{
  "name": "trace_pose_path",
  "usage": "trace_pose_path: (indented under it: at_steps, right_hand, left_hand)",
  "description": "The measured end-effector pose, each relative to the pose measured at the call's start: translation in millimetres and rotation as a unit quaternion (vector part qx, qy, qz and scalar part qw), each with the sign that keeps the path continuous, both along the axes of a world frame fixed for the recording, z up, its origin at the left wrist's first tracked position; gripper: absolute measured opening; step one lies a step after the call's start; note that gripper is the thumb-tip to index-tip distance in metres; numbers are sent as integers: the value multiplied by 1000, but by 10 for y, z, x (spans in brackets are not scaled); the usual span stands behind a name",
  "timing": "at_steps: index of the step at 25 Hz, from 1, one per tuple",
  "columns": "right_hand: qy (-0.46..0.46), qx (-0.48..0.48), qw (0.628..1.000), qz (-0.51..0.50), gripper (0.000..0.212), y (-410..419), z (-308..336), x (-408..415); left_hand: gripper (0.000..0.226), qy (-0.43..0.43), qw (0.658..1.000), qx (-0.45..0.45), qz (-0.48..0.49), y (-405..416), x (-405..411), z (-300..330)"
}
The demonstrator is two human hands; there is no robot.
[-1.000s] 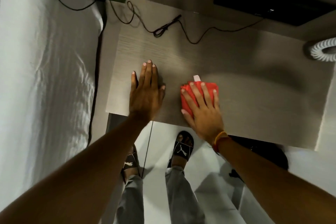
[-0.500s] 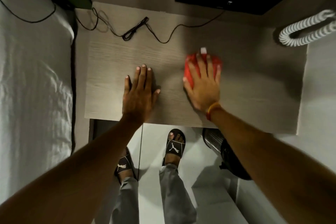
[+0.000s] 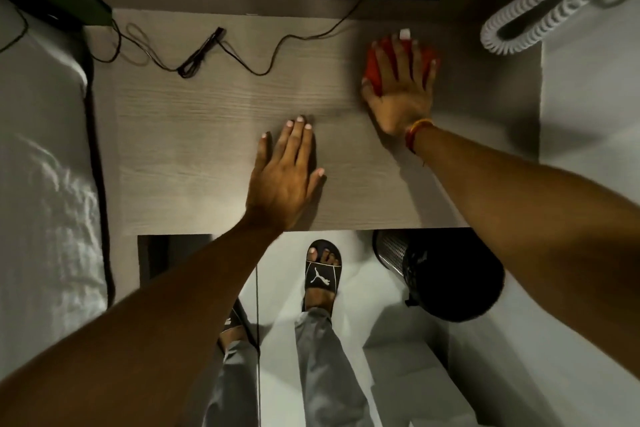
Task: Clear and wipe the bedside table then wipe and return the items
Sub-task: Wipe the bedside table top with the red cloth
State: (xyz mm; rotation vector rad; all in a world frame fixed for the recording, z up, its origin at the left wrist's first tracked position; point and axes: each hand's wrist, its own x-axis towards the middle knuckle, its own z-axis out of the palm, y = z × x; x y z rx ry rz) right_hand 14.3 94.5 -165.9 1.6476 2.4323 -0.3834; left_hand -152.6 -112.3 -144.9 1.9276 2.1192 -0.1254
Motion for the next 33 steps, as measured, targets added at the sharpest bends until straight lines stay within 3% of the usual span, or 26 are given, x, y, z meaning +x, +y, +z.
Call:
trace_pose_path:
  at_steps: [3,8,12,16,18,22,24,30,33]
  right_hand:
    - [2,9,1000,13,70,-354,-14,222]
    - [-20,-19,997,78,70,-1377,173,1325]
    - [-51,-1,997,-49,70,-632,115,1512]
    - [-13,-48,985,-162,68,359,131,1294]
    - [-22,-23,991,-131,66,240,76,1206]
    - [-11,2,999,35,65,-639,72,1417]
    - [-16,2,999,49,65,-886,79,1751]
    - [-20,2,982,-190,63,-1197,60,2096]
    - [-5,-7,976,-219,66,-1325,48,1711]
  left_hand:
    - [73,7,999,-11,-33,-16,91,-3]
    - [76,-7,999,-32,-18,135,282,84]
    - [76,-14,998,-36,-47,204,425,60]
    - [75,3,990,-35,-135,127,600,35]
    - [75,1,990,-34,-135,162,690,52]
    - [76,1,993,-40,-114,348,832,82]
    - [76,-4,993,-43,-108,382,882,72]
    - [77,-9,990,-29,-138,47,701,122]
    - [78,-1,993,-42,-108,-245,462,89]
